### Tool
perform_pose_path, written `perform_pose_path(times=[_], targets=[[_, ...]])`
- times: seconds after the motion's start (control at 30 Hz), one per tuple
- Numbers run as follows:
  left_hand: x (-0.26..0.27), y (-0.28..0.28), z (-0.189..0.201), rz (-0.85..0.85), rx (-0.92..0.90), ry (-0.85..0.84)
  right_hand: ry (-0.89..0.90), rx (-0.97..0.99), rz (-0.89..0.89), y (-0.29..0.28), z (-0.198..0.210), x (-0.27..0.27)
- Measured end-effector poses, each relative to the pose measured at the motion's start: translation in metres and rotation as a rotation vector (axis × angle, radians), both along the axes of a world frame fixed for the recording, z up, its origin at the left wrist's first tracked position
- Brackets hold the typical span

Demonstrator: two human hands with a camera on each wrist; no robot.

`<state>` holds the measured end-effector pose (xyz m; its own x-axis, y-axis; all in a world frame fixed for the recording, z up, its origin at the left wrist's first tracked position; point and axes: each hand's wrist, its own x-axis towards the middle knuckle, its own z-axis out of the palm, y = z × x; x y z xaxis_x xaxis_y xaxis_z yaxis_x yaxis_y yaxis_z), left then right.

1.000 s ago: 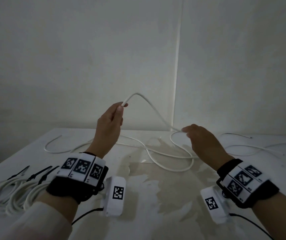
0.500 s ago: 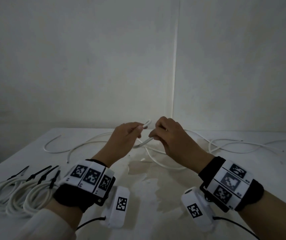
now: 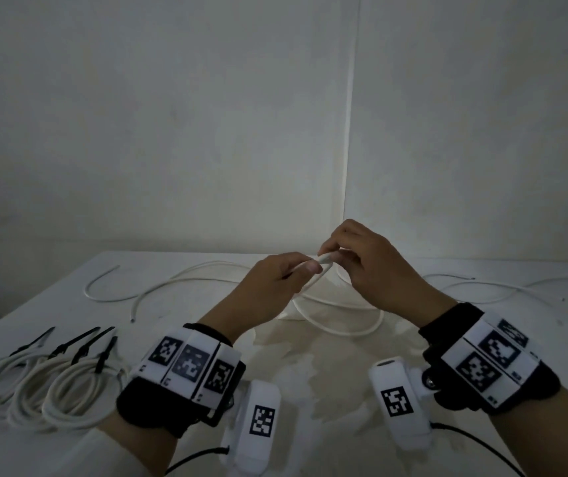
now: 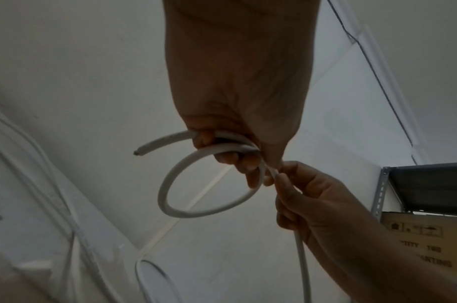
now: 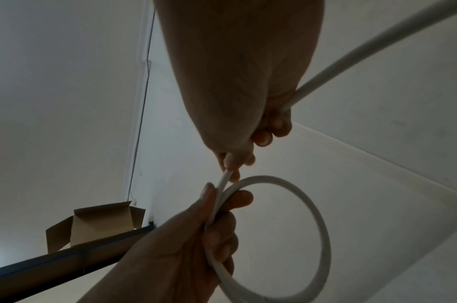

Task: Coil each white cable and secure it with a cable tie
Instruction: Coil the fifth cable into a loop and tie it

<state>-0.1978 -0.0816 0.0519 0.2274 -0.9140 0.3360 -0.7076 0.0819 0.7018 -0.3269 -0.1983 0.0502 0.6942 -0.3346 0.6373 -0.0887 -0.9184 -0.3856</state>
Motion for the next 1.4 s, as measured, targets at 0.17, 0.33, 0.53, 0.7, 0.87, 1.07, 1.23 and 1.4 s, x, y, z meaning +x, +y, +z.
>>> perform_pose_path(times=[0.17,0.33,0.53,0.7,0.87,1.07,1.23,1.4], targets=[[-0.003,0.003,0.006,-0.04,0.012,0.069,0.024,0.167,-0.023,-0.004,0.01,-0.011],[-0.009,0.005,0.011,-0.072,-0.064,0.262,0.064,0.514,0.124,0.015,0.011,-0.016],[-0.013,0.005,0.004,-0.047,-0.053,0.205,0.041,0.629,0.14,0.027,0.011,-0.024],[-0.011,0.009,0.001,-0.028,-0.033,0.284,0.017,0.587,0.067,0.02,0.008,-0.024],[-0.006,0.011,0.006,-0.059,-0.013,0.256,0.044,0.557,0.022,0.019,0.013,-0.027],[-0.003,0.009,0.006,0.032,-0.065,0.258,0.016,0.628,0.034,0.027,0.014,-0.023],[-0.006,0.009,0.008,0.062,-0.074,0.239,-0.058,0.549,0.015,0.027,0.014,-0.022],[0.001,0.015,0.01,0.119,-0.005,0.197,-0.078,0.614,-0.015,0.023,0.013,-0.027]])
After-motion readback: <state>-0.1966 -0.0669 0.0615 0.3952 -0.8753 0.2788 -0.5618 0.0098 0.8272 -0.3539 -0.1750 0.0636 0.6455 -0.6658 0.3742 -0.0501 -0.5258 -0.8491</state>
